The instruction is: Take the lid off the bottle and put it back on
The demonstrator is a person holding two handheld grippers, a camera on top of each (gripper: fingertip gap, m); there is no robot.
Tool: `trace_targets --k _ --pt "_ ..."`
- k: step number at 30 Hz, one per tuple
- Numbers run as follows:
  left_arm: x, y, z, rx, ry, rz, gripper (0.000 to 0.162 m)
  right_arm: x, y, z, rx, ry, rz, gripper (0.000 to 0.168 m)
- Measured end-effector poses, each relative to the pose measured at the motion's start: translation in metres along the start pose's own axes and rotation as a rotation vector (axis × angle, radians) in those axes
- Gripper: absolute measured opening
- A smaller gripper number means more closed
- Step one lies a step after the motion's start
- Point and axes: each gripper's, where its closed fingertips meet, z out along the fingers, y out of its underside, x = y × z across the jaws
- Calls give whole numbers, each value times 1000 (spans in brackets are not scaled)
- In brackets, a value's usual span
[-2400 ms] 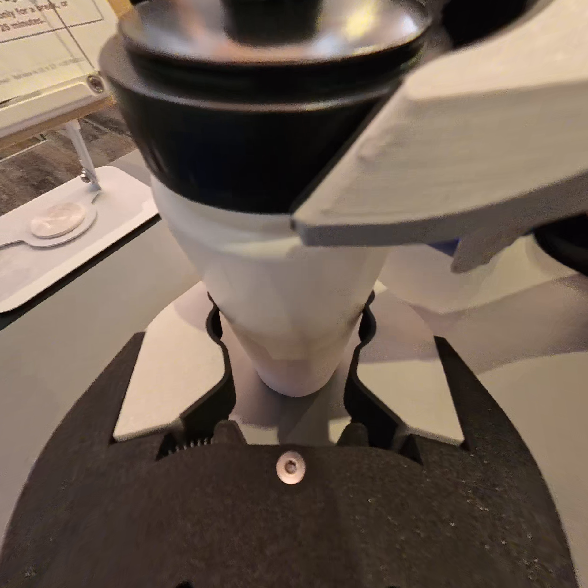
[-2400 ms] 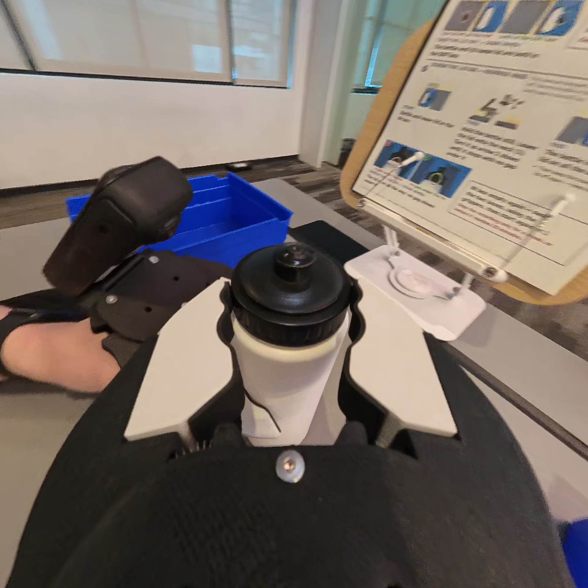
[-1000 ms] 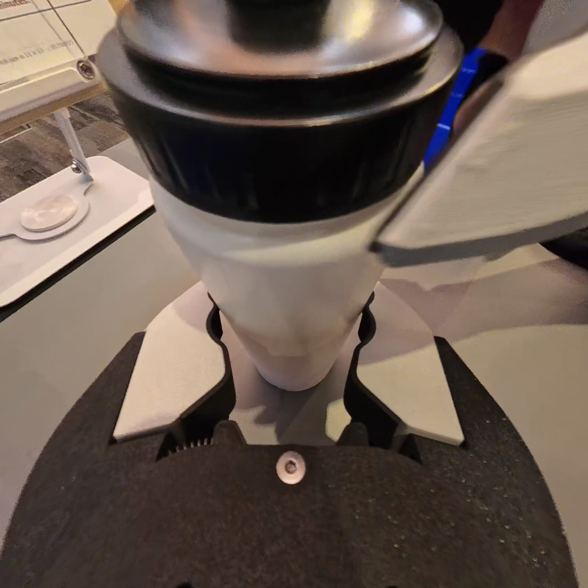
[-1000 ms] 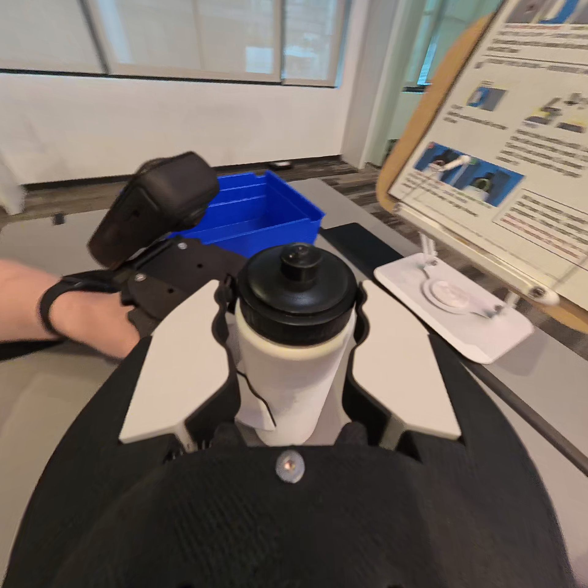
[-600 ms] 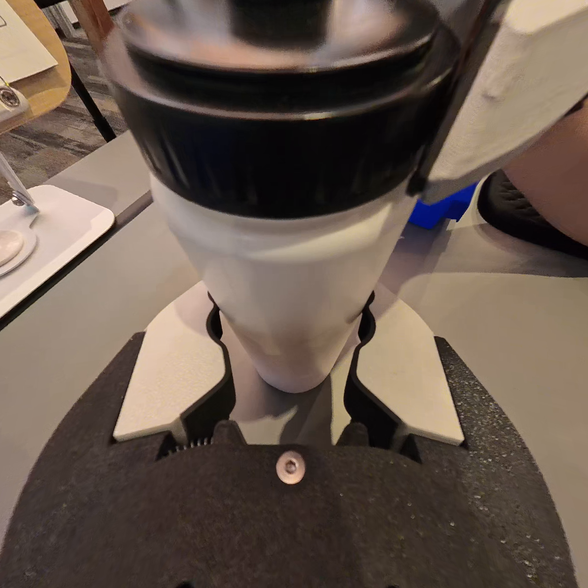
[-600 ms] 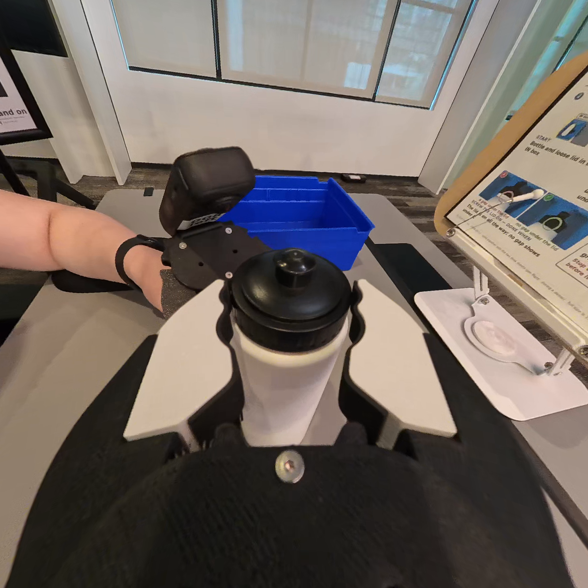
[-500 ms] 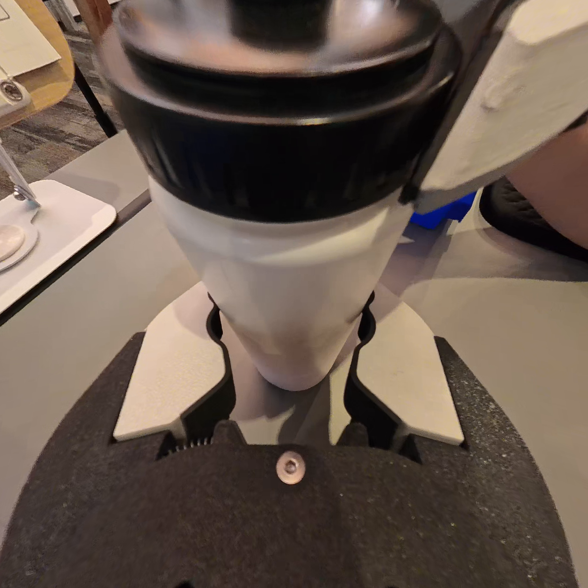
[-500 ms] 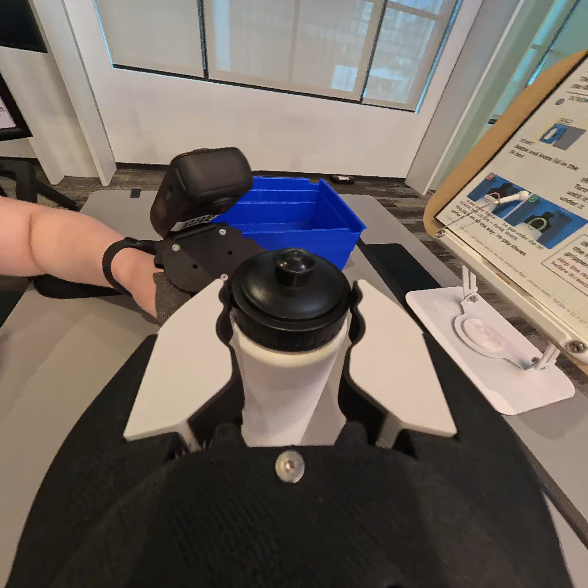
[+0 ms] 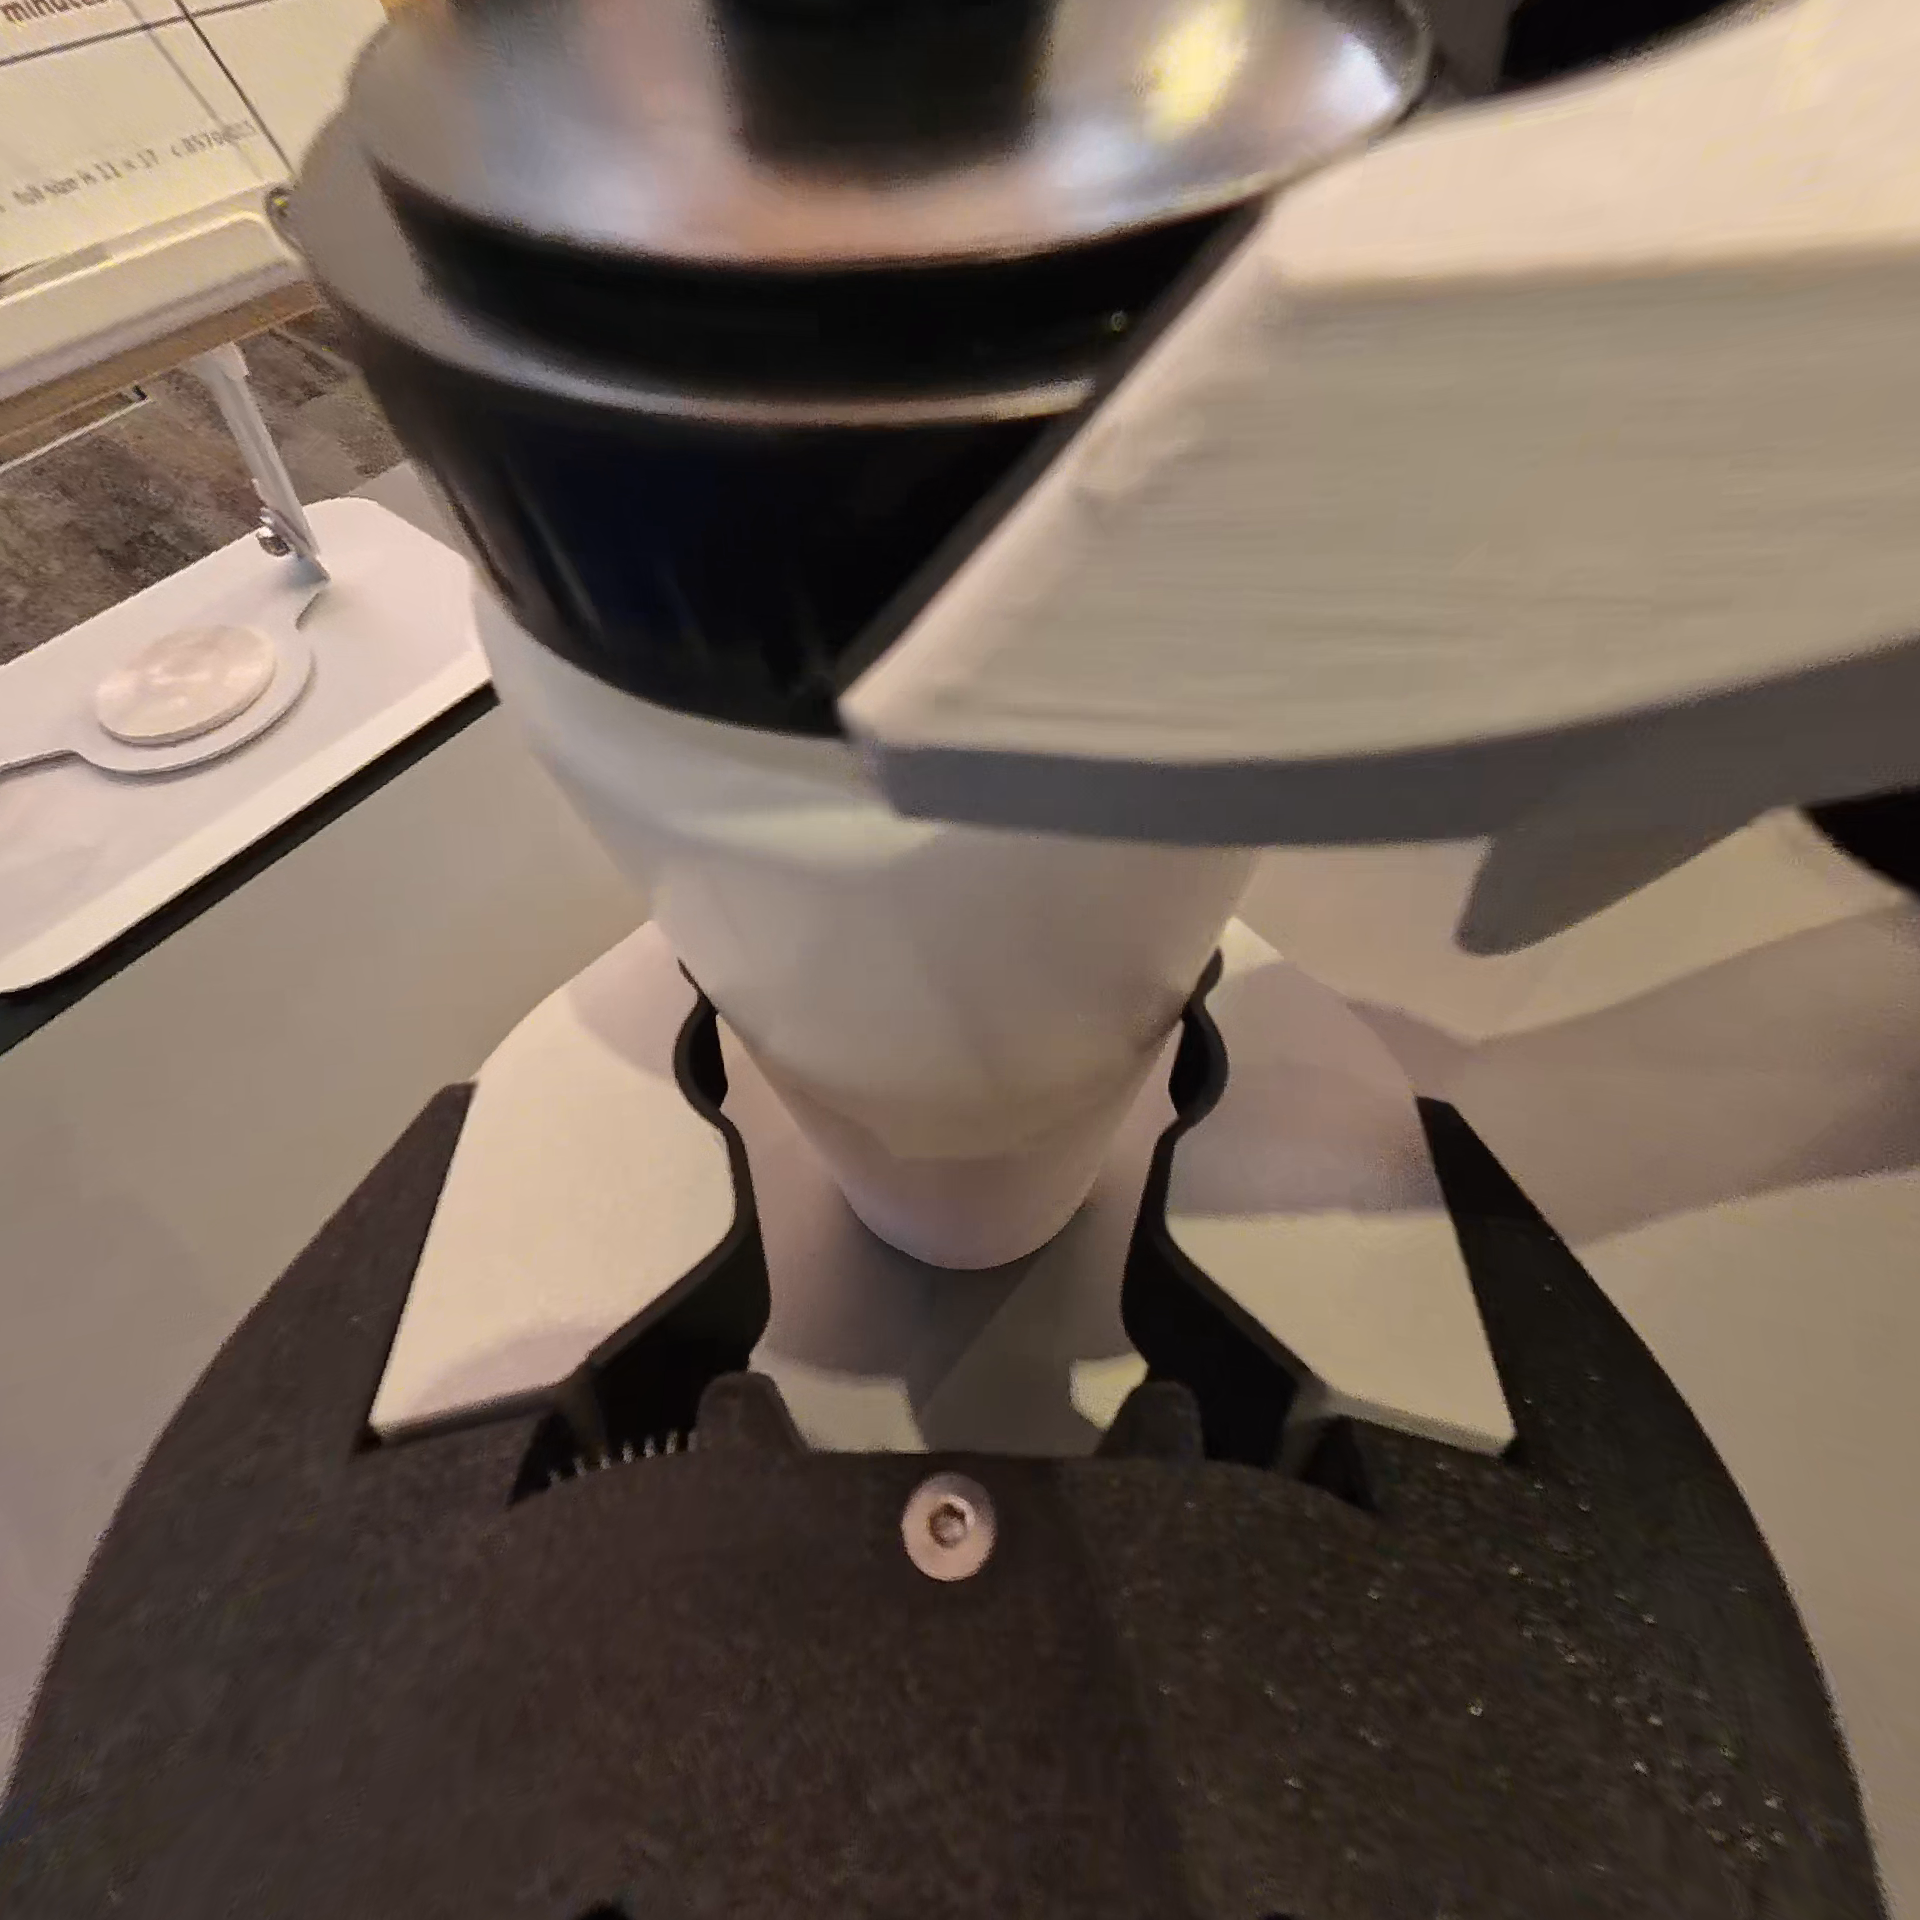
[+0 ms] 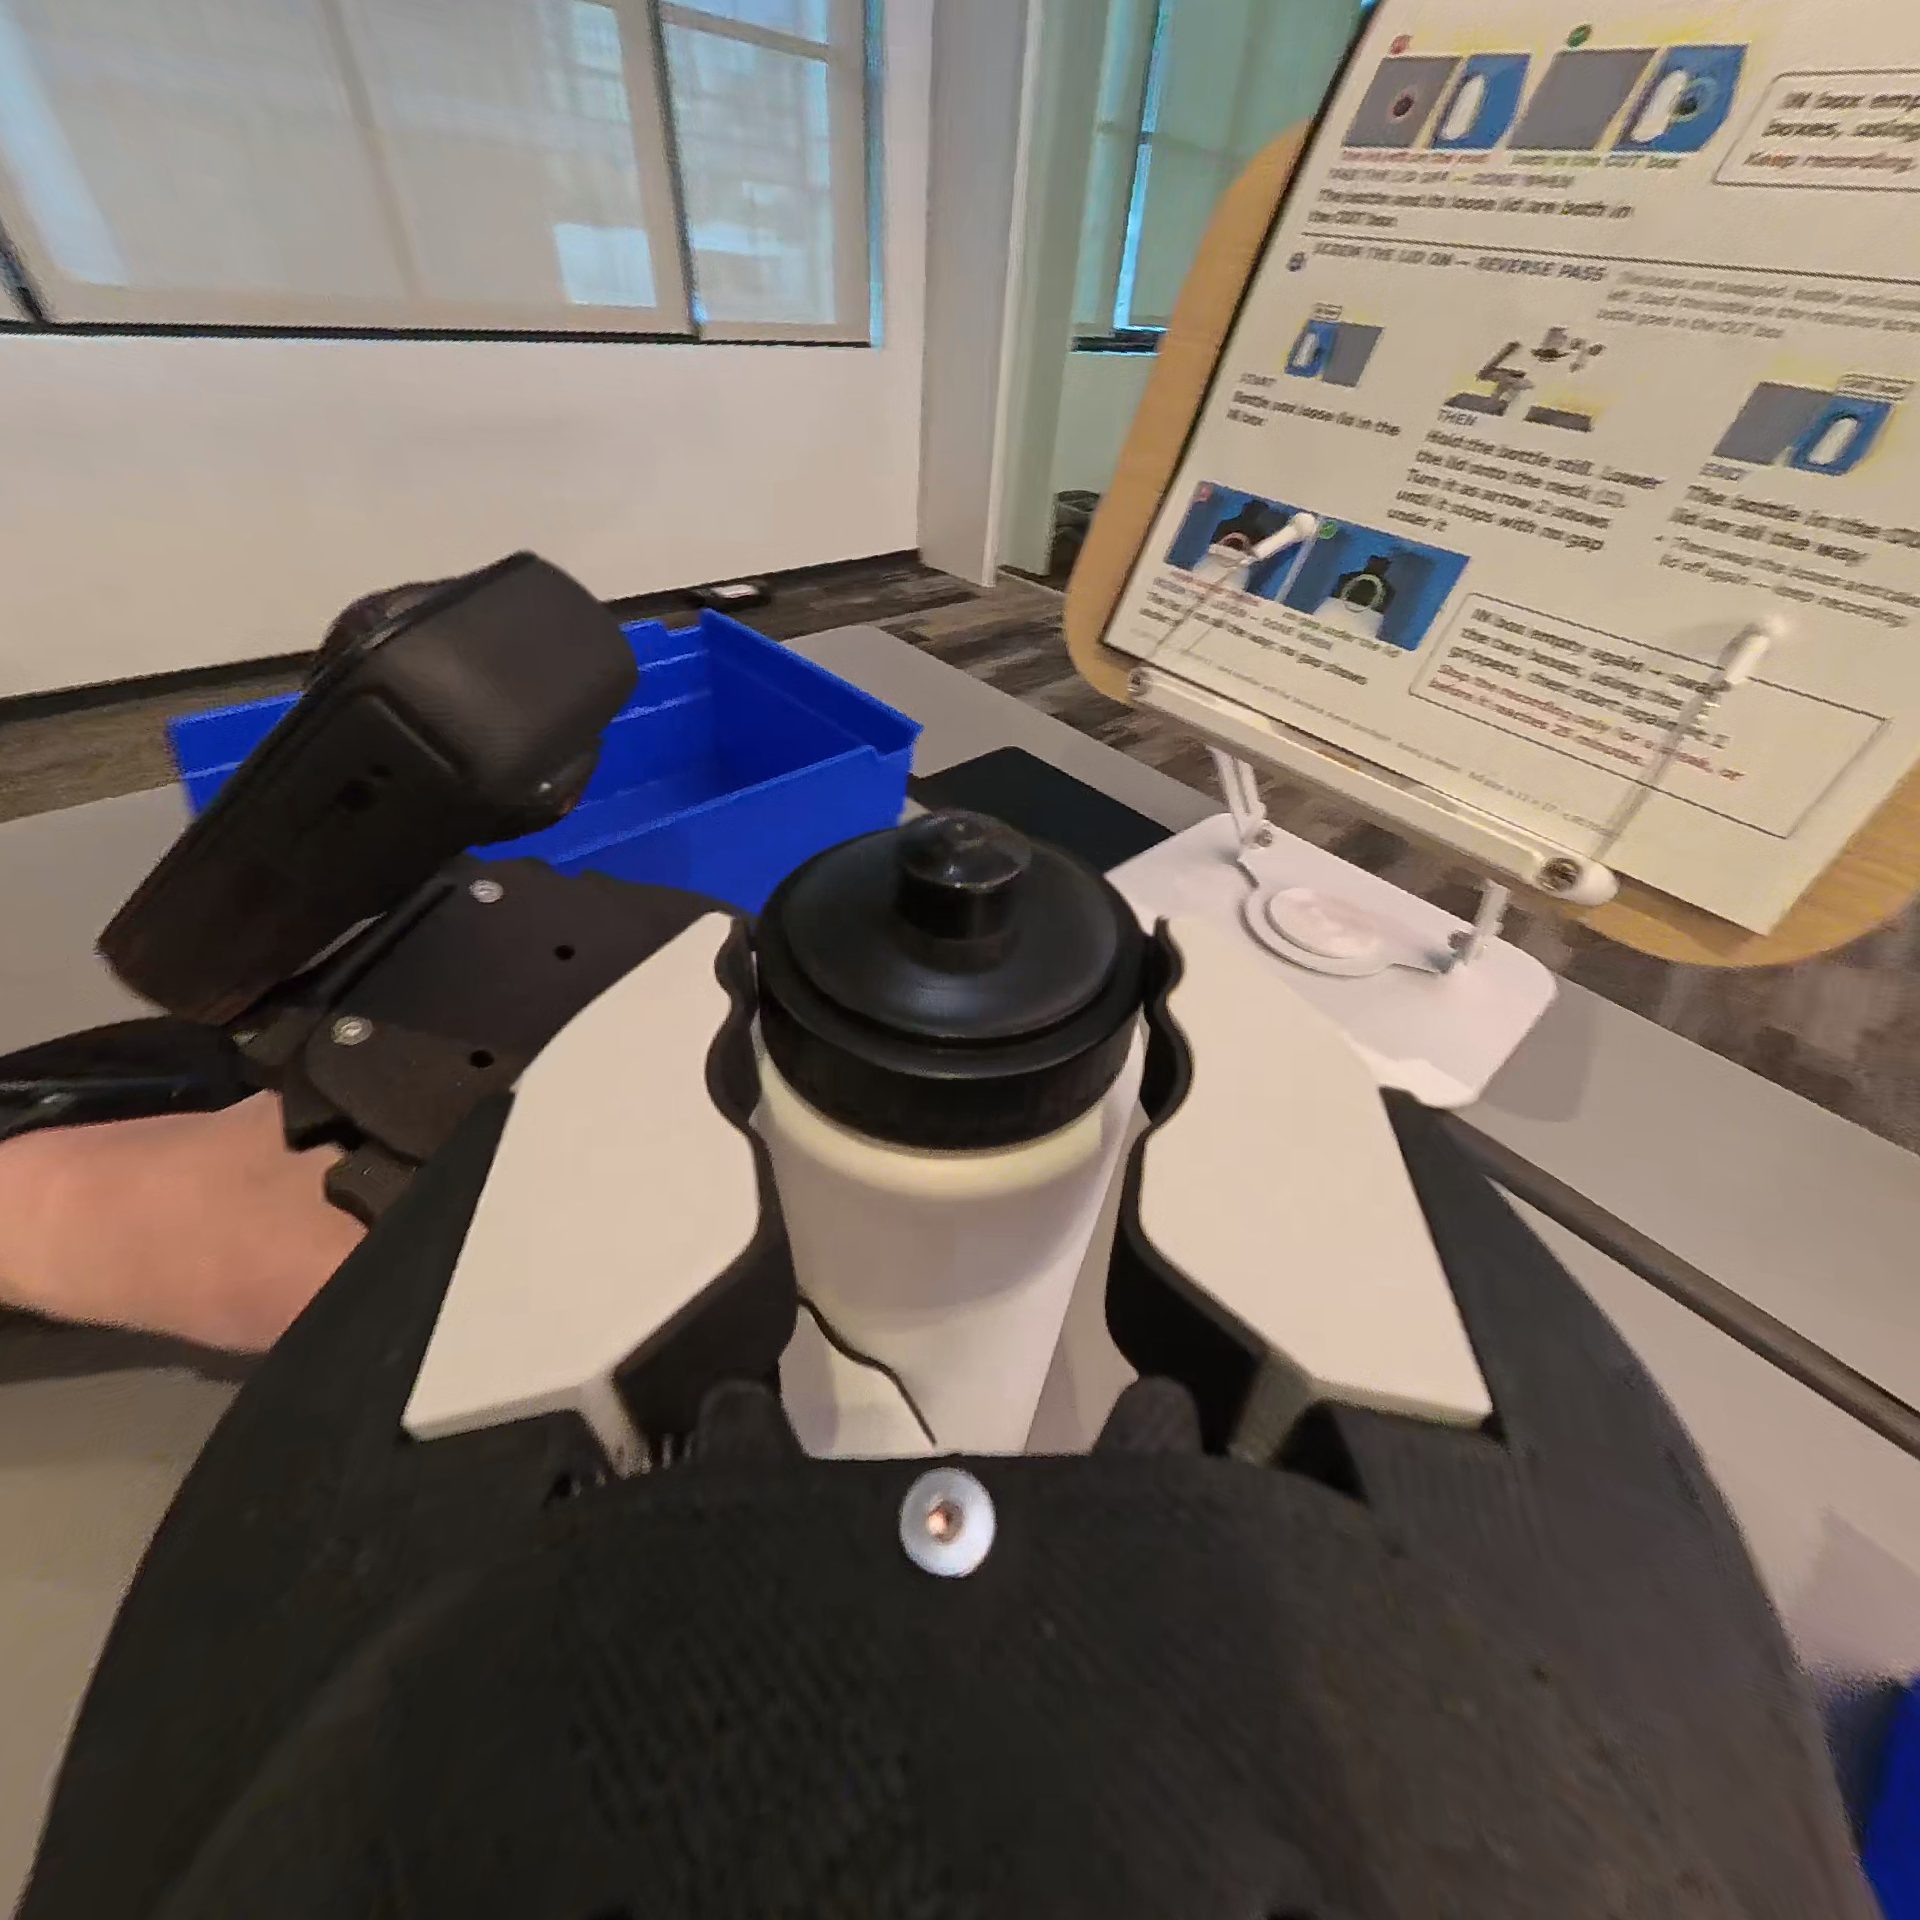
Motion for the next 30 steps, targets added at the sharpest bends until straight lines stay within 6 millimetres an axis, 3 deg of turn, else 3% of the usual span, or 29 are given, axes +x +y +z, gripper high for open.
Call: trace_targets --k 3,7,10,13,14,21,26,30 --pt "4 0 -1 10 46 38 85 2 -9 -8 3 -145 -50 81" --pt "20 0 -2 37 160 88 85 3 -30 -38 87 -346 -157 82" --pt "25 -1 -2 41 199 102 85 -9 -17 -45 22 -513 -123 82" --pt "34 -1 -2 55 260 115 85 -10 -2 -37 -17 -526 -146 80" --pt "35 -1 -2 55 263 117 85 -12 0 -36 -18 -532 -161 71" --pt "27 -2 -1 36 204 54 85 -8 -2 -25 -66 -398 -108 65" --pt "5 0 -1 3 45 12 85 -3 -2 -10 -87 -103 -74 65" --pt "2 1 -1 -15 -6 3 85 -3 -2 -9 -69 40 -82 65"
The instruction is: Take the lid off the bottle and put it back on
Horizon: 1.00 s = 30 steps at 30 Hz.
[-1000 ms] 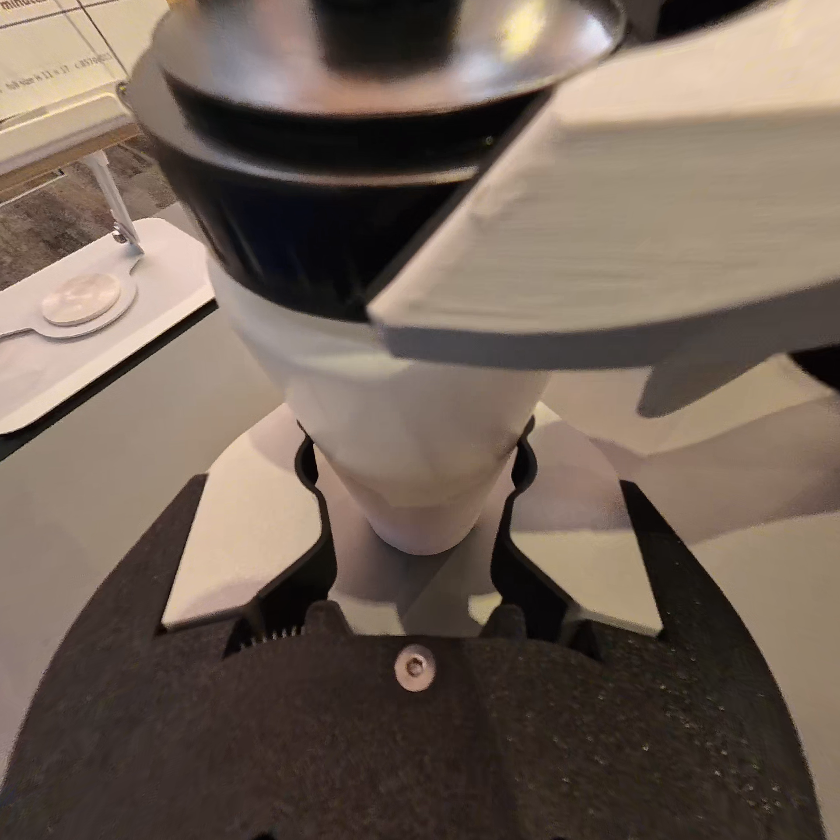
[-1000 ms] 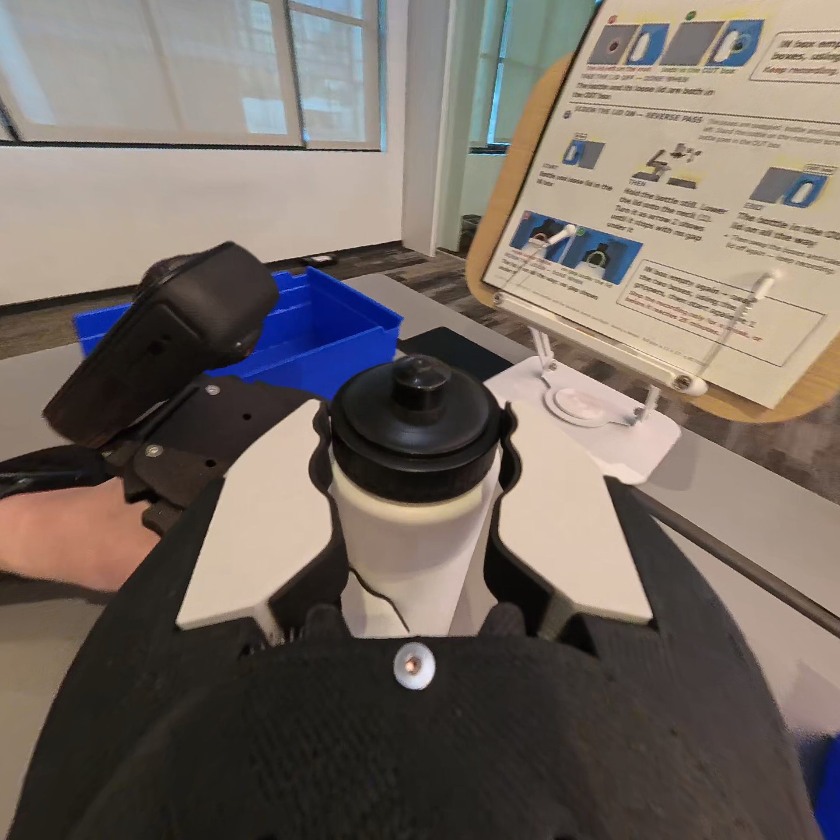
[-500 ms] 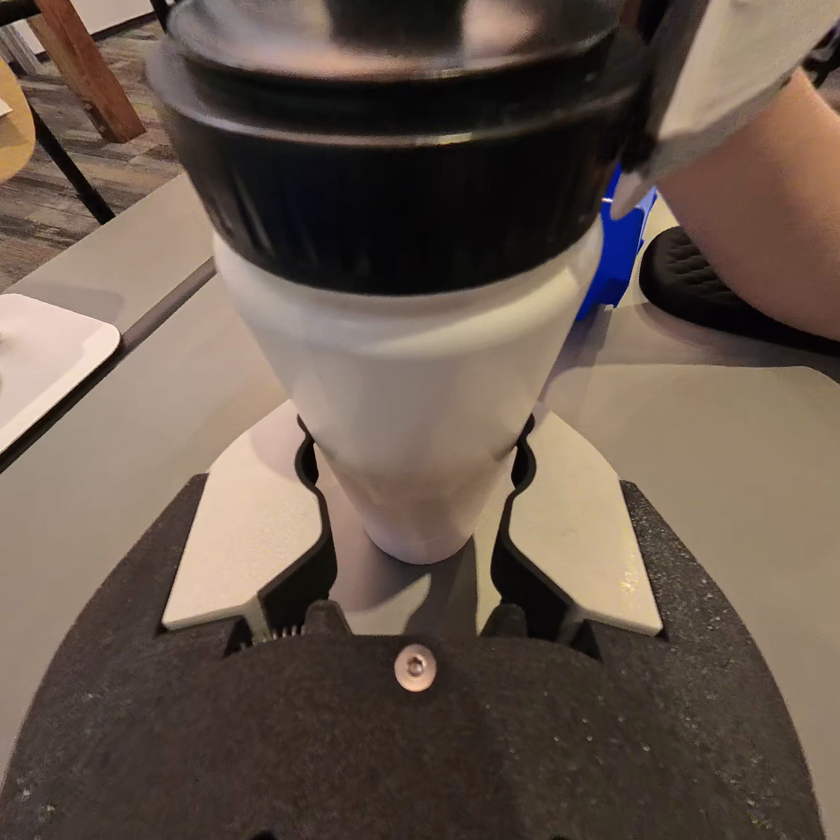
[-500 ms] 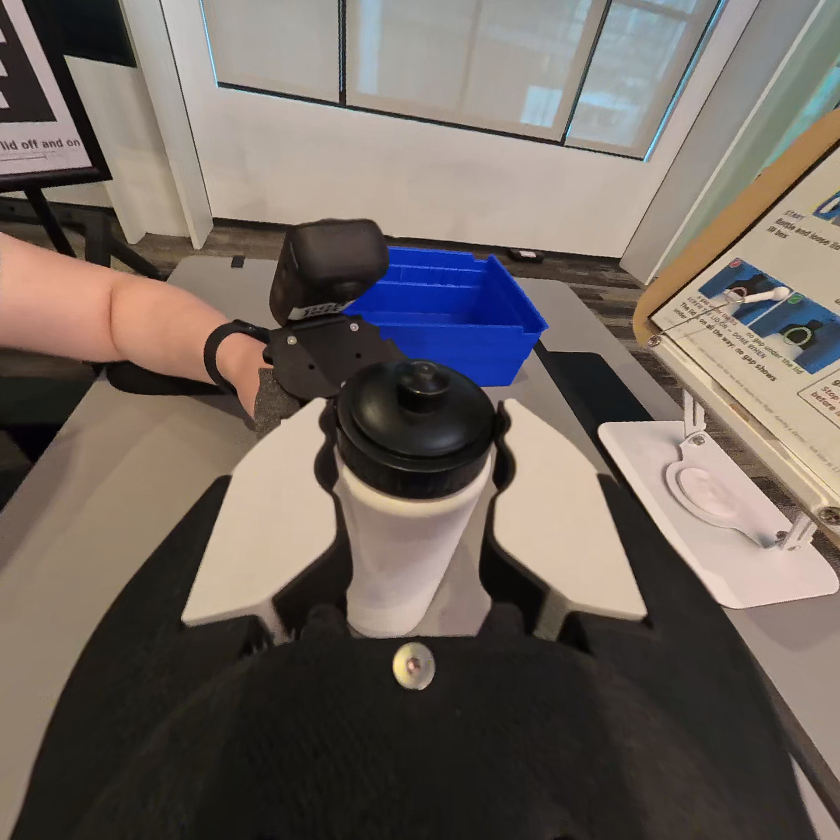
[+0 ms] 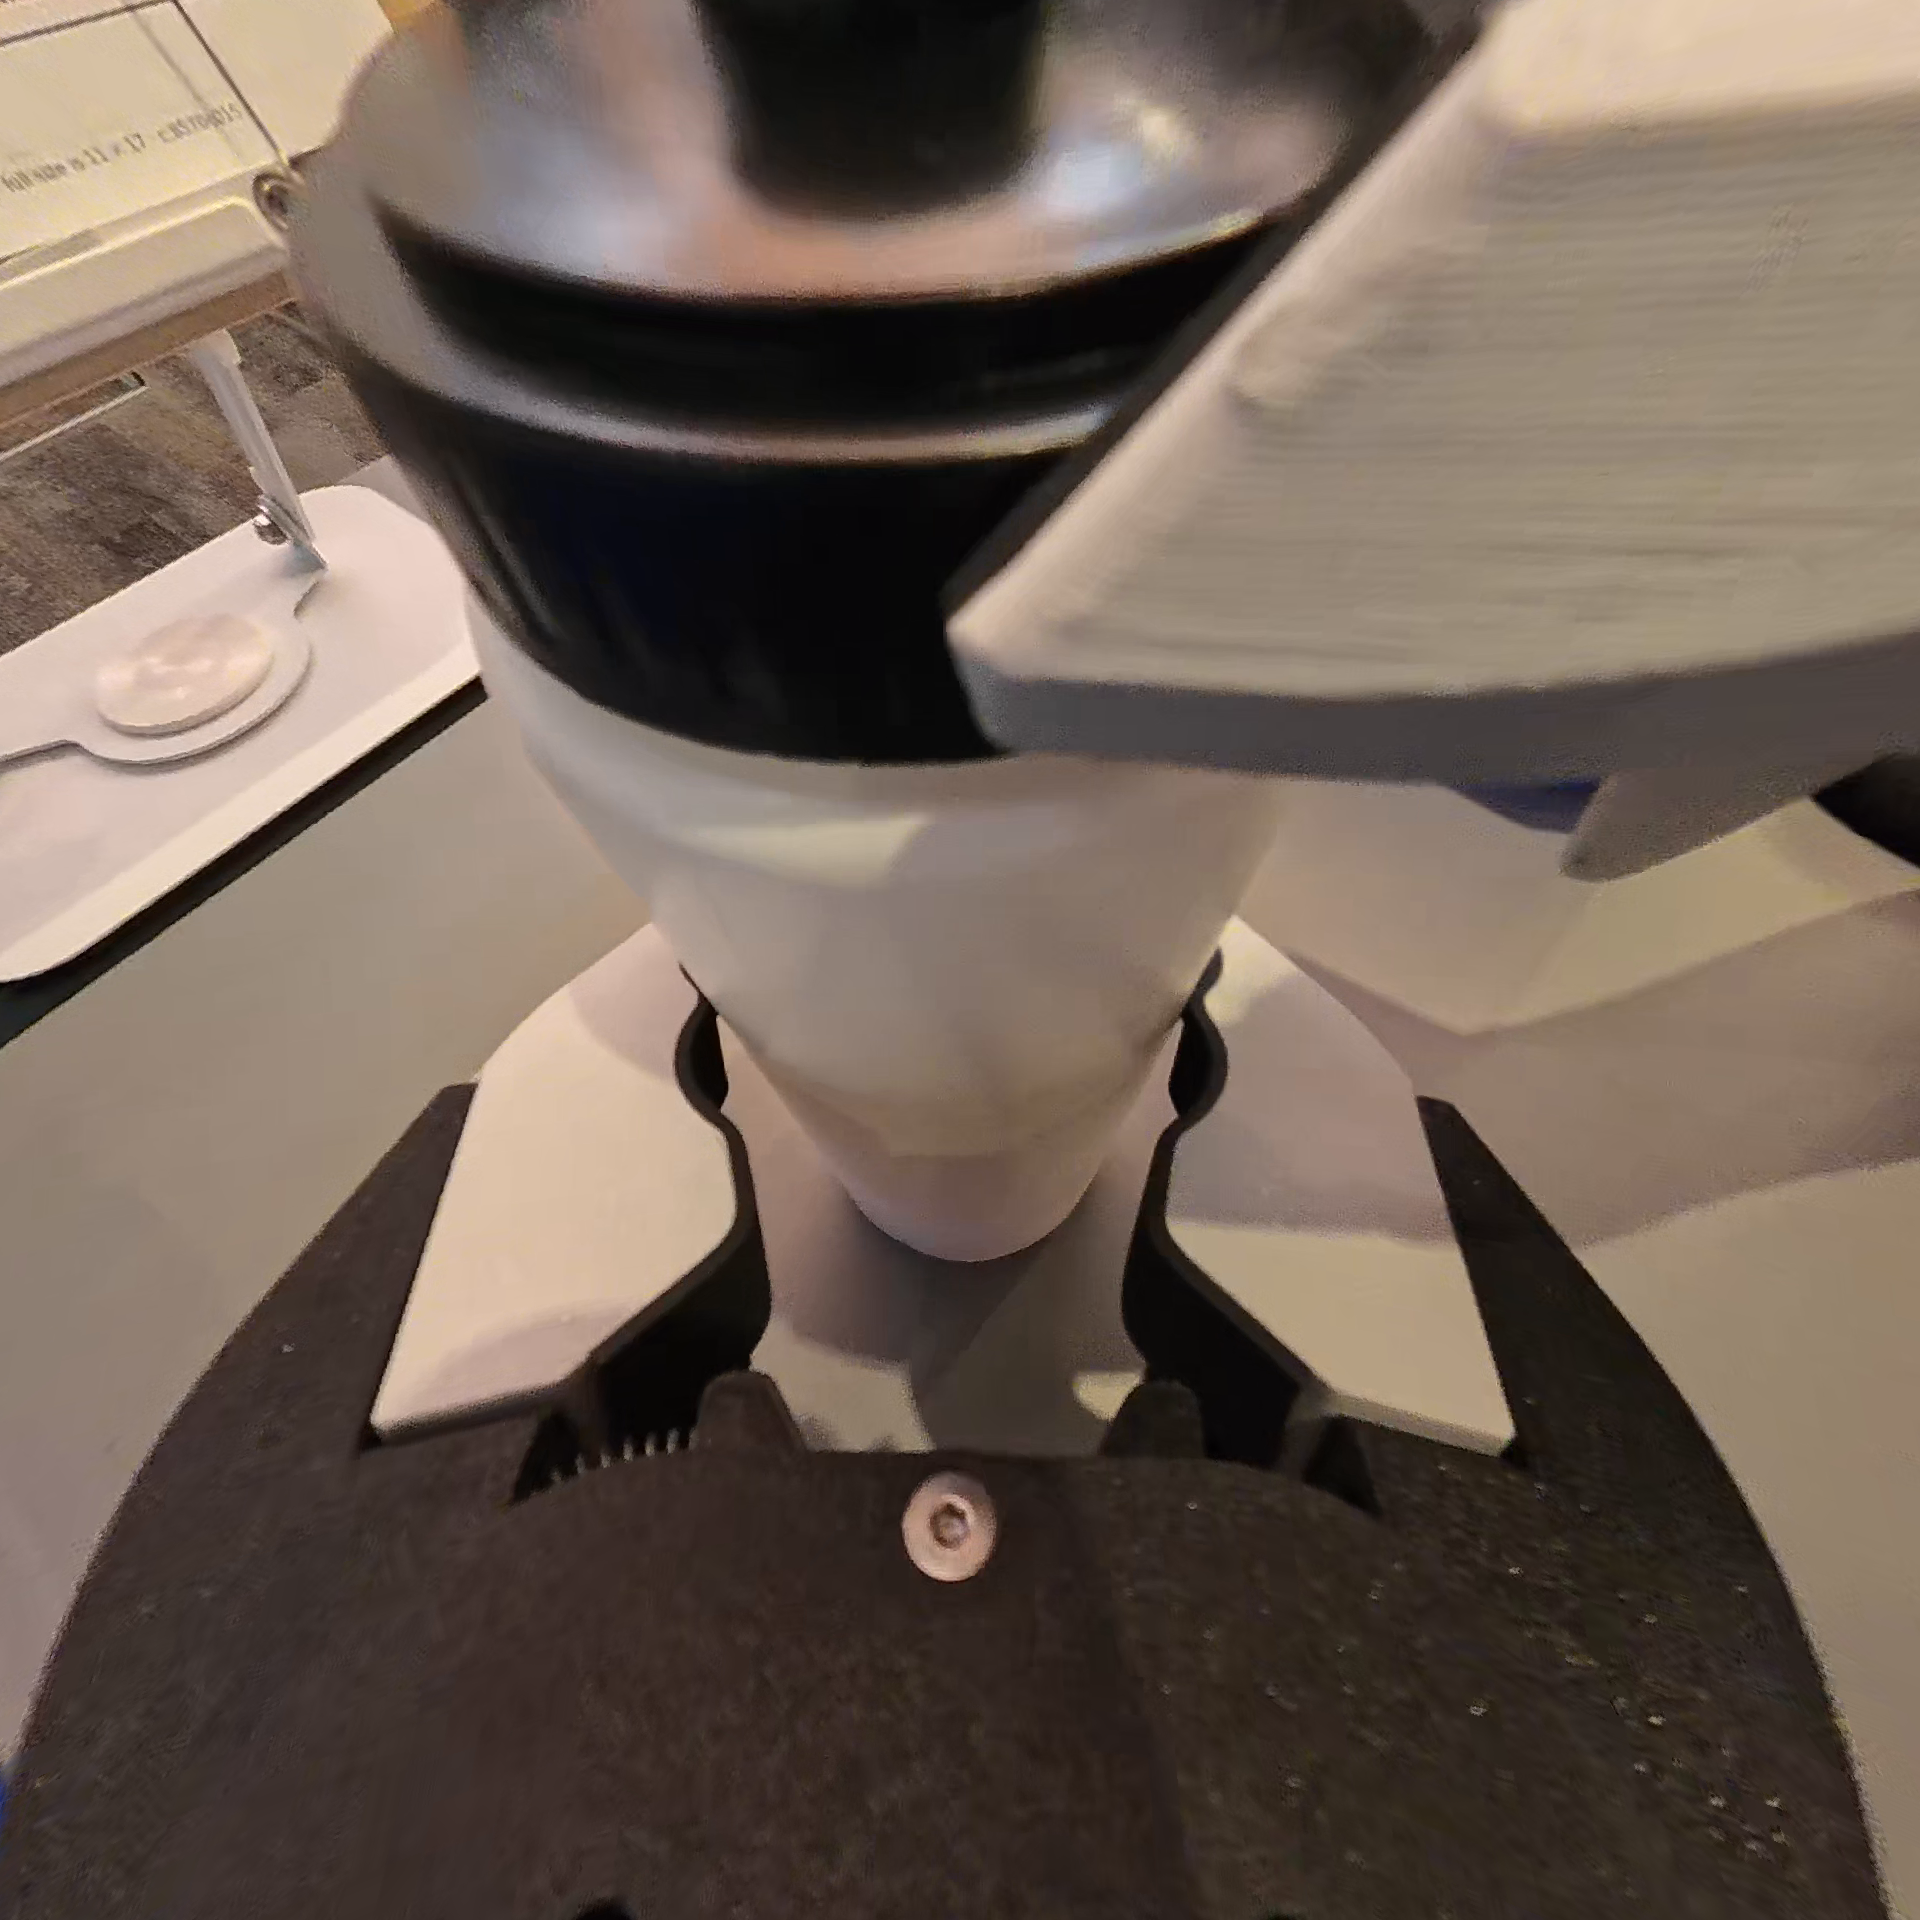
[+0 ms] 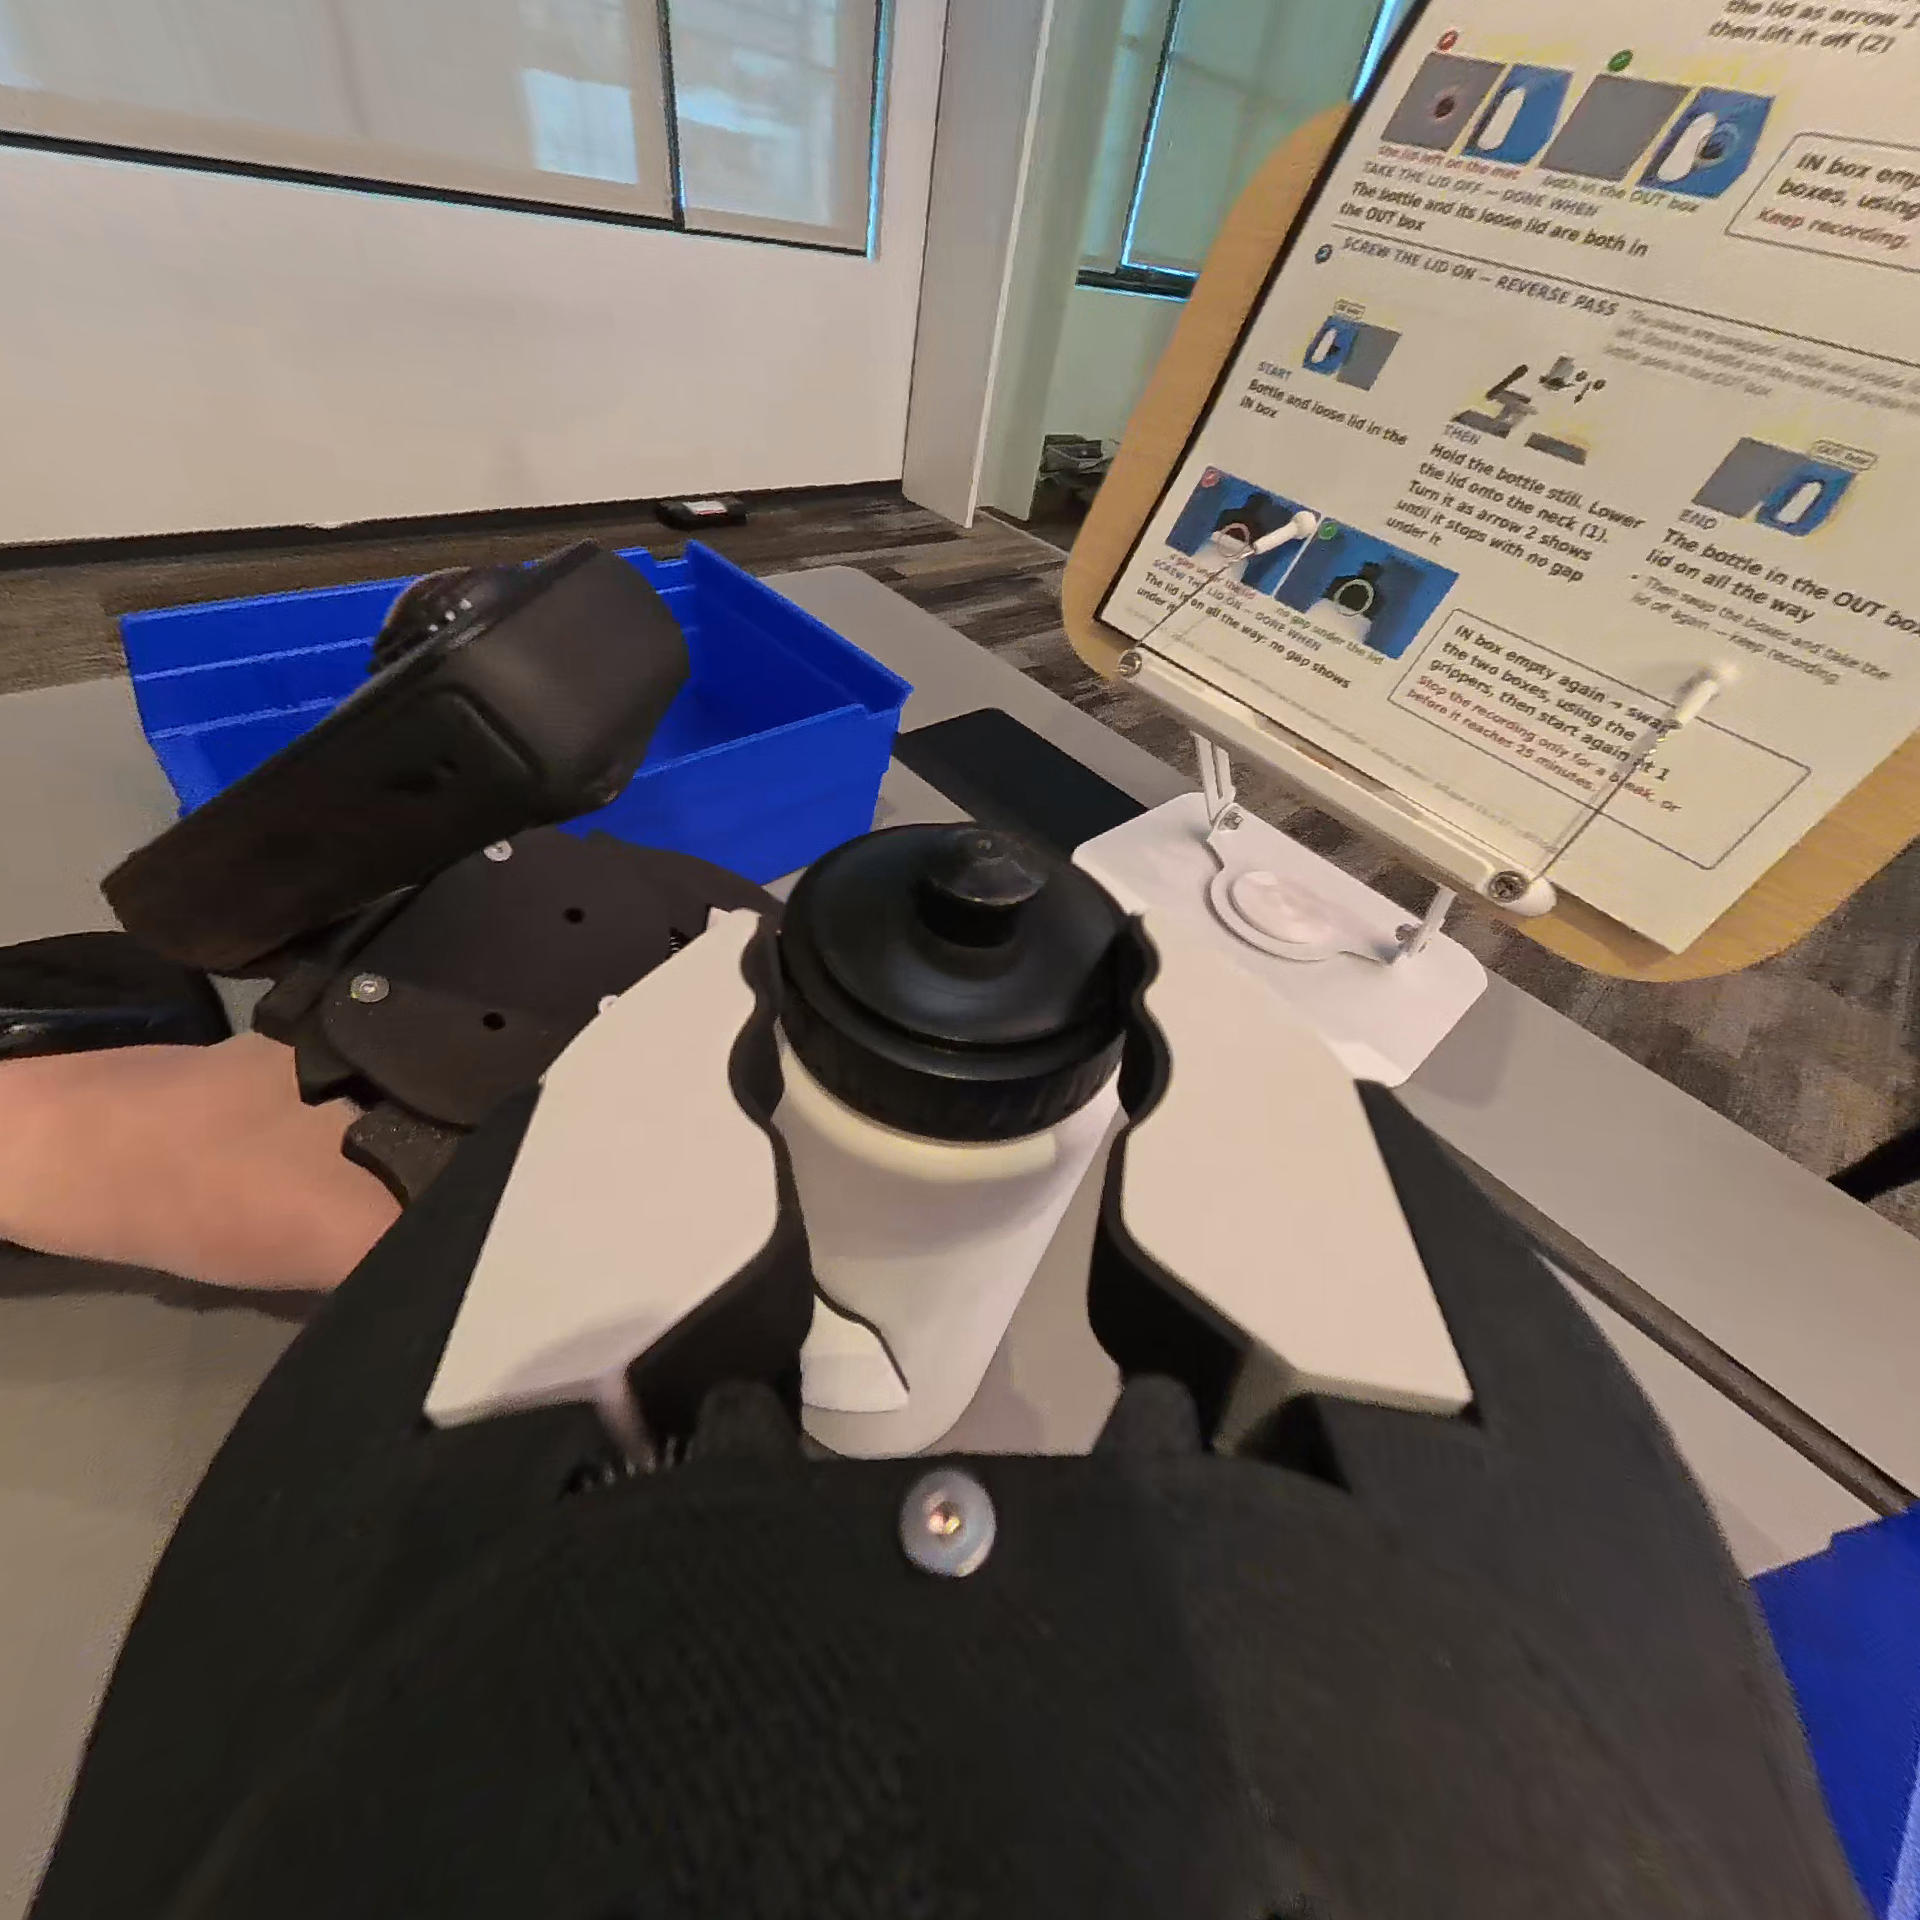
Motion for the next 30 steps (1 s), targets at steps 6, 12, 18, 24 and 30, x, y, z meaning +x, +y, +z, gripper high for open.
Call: trace_targets --k 6,12,18,24,30 --pt "2 -1 0 22 40 20 85 -3 -6 -2 28 -198 92 73" --pt "12 -2 1 48 124 54 85 -7 4 -14 13 -456 -30 81" --pt "28 -3 0 62 208 92 85 -10 13 -16 32 -551 -67 75" --pt "16 -3 0 48 135 23 85 -5 10 -1 20 -380 4 75" --pt "1 0 -1 15 -17 -19 85 -1 8 8 19 -15 67 75"
